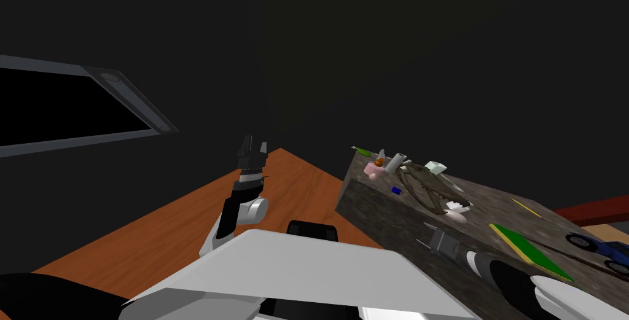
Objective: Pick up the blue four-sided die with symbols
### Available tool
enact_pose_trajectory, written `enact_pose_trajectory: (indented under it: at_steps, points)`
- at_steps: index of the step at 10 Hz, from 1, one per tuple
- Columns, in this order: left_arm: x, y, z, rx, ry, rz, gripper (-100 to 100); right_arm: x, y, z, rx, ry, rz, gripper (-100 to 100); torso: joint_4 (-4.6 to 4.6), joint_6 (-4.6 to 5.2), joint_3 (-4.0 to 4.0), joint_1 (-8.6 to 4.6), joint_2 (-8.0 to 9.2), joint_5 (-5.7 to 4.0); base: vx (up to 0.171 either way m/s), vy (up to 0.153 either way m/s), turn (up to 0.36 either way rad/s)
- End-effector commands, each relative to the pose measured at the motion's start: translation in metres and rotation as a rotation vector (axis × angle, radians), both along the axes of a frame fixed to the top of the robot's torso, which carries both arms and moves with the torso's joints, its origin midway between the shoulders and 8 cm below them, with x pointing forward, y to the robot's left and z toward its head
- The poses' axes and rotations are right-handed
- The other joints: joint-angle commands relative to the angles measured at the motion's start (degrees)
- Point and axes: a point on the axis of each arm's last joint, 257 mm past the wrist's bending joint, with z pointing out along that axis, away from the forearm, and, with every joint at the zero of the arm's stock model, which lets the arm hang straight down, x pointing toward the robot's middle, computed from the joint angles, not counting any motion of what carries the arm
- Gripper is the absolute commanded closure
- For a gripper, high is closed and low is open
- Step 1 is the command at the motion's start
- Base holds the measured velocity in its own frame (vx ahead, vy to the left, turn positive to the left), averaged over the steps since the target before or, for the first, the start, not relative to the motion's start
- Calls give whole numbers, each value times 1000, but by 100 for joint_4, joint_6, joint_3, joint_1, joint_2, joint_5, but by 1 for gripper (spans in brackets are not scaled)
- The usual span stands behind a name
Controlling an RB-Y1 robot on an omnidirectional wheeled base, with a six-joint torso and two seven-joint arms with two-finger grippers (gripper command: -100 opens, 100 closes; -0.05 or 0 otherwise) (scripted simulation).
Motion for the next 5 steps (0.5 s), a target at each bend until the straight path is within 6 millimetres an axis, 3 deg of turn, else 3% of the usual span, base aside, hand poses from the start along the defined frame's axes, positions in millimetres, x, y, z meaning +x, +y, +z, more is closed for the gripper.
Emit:
enact_pose_trajectory:
  at_steps: [1,2,3,4,5]
  points:
    - [0,0,0,0,0,0,0,-7,-34,12,-84,33,8,-100,0,0,0,0,0,0,111,93,167]
    - [0,0,0,0,0,0,0,-7,-35,13,-87,33,9,-100,-3,0,-8,8,-14,2,89,72,49]
    - [0,0,0,0,0,0,0,-11,-56,22,-138,52,11,-100,-3,1,-8,5,-12,1,76,58,115]
    - [0,0,0,0,0,0,0,-11,-56,22,-138,52,11,-100,-2,0,-5,0,-8,0,52,39,55]
    - [0,0,0,0,0,0,0,-14,-75,30,-184,68,11,-100,-1,3,0,-7,1,-1,63,56,110]
